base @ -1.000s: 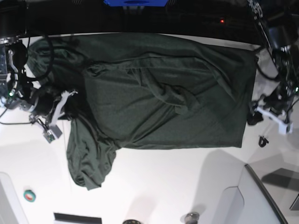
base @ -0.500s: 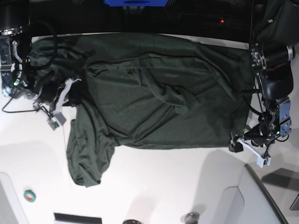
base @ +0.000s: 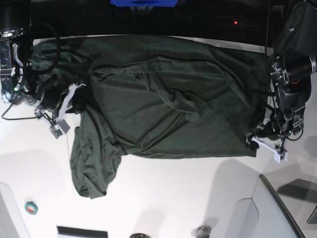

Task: Layout the t-shirt on the table in an organized manner, then fold the t-shirt properly
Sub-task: 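Grasp the shirt's side edge with both grippers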

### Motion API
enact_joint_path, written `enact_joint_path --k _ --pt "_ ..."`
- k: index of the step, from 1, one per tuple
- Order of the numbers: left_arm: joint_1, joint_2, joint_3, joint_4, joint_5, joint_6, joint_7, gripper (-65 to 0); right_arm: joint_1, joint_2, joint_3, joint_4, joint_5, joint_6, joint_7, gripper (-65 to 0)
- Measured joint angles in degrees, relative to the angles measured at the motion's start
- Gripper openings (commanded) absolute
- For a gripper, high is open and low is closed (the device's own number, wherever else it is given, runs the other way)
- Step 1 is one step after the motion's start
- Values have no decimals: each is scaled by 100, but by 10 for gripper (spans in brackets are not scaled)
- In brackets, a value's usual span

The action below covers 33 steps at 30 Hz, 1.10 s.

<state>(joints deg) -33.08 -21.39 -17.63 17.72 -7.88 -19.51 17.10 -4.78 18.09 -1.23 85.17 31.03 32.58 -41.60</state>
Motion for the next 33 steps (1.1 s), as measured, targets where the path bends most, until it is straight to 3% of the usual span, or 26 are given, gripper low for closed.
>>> enact_joint_path --k 2,4,10,11,15,22,27,33 --pt "42 17 0 4 -7 4 13 -92 0 0 0 0 0 0 9 -647" --pt "46 28 0 4 -7 7 -2 -171 0 0 0 0 0 0 4 -647" --pt "219 11 -9 55 -107 7 -70 -629 0 0 0 0 -2 0 17 -647" --pt "254 20 -22 66 -136 2 -90 -650 0 0 0 0 0 0 17 -647" --pt "289 26 -61 81 -157 -2 -101 -650 0 0 0 0 -2 0 17 -647" --pt "1005 37 -66 2039 -52 -2 1362 -650 26 0 2 2 -2 0 26 -647" --pt "1497 72 -162 3392 -96 -11 1956 -650 31 -2 0 0 0 0 20 -647" --pt "2177 142 -675 3729 20 -2 2315 -650 33 -2 0 0 2 0 22 -647"
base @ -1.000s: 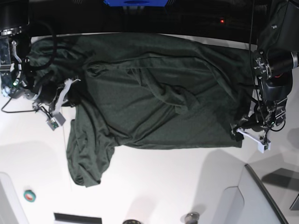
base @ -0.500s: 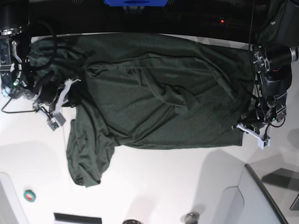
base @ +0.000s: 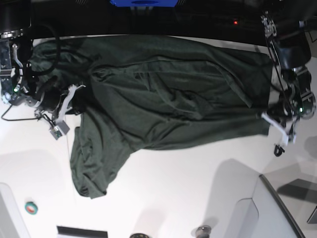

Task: Layout the t-shirt on the table in an organized manner, then fold the t-shirt properly
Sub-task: 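Grasp the shirt's side edge with both grippers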

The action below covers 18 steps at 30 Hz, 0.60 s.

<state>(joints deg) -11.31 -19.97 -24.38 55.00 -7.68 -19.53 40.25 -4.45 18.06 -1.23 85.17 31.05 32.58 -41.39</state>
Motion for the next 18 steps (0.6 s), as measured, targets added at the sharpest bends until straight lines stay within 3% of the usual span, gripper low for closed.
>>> enact_joint_path --k 5,6,10,12,14,18 --pt "129 37 -243 59 -50 -13 -2 -650 9 2 0 -4 -4 0 -2 -647" --pt "136 35 -260 114 -48 -13 -15 -599 9 2 0 -4 -2 0 -2 -647" --pt "354 -4 -295 459 -90 -13 11 -272 11 2 0 -4 -2 0 -2 -647" --pt "472 0 -302 680 -87 -4 52 -193 11 2 0 -4 -7 0 -7 -647" --pt "483 24 -374 887 -92 -13 345 -181 11 0 0 -4 -2 0 -2 -647" --pt "350 37 -811 929 -133 -13 367 -196 11 4 0 -7 -9 2 -9 -647"
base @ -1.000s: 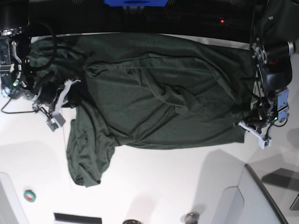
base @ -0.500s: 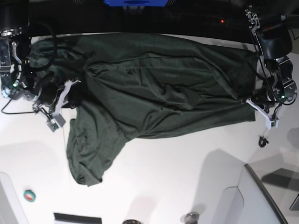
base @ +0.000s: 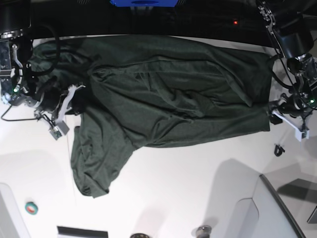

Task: Layout the t-shirt on the table in an organized manner, then fold the t-shirt properly
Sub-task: 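Grasp the shirt's side edge with both grippers, then lift the grasped side and fold it over the shirt body with both grippers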

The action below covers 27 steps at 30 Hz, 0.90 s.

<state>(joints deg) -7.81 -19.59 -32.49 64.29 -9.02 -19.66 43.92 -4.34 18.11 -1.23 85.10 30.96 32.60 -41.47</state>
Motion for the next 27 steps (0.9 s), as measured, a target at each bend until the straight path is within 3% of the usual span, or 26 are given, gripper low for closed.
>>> enact_joint_path --k 4,10,13,15,19,22,25,27 --pt "-507 -79 -9 -632 107 0 -22 -196 31 -15 -2 0 0 -2 -15 -647" --pt "-1191 -66 28 -1954 116 -2 -918 -201 87 -4 2 0 11 -2 -7 -647" --pt "-1558 -151 516 -2835 442 0 -1198 -229 81 0 0 -4 4 -2 -7 -648" --pt "-1871 -125 702 -3438 542 0 -1672 -240 83 0 0 -4 11 0 0 -648" --pt "-2186 -142 719 -4172 492 -9 -2236 -267 63 -2 0 -4 7 -2 -7 -648" --pt "-2199 -166 721 -4242 507 -2 -2280 -375 63 -2 0 -4 4 -2 -9 -648" --pt "-2179 -162 721 -4245 549 17 -2269 -630 66 -2 0 -4 4 -2 -11 -648" --pt "-2168 -153 721 -4242 540 20 -2277 -650 68 -2 0 -4 4 -2 -11 -648"
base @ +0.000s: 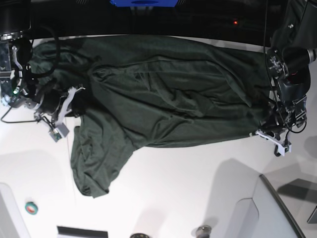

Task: Layout the t-shirt on the table in an organized manner, then fold the t-shirt properly
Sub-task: 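Lift the grasped side and fold it over the shirt body with both grippers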

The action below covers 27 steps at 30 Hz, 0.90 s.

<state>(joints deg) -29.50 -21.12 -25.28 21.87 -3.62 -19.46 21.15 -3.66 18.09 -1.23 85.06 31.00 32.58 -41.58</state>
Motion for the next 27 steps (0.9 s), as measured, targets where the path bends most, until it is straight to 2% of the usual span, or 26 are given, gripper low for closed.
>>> enact_joint_path --k 4,7,16,23,27 --pt "-31 -15 0 9 15 -2 70 -650 144 0 0 -55 -4 0 28 -648" --pt "46 35 11 476 39 -2 267 -650 310 0 0 -229 -17 0 39 -648" --pt "-17 85 22 2299 -4 -33 1410 -650 1180 17 -7 -1104 -42 0 59 -648" --pt "-81 210 24 2579 15 -42 1753 -650 1816 170 -37 -2151 -39 0 675 -648" --pt "-59 245 24 2577 15 -42 1768 -650 1895 205 -35 -2378 -76 2 1320 -648"
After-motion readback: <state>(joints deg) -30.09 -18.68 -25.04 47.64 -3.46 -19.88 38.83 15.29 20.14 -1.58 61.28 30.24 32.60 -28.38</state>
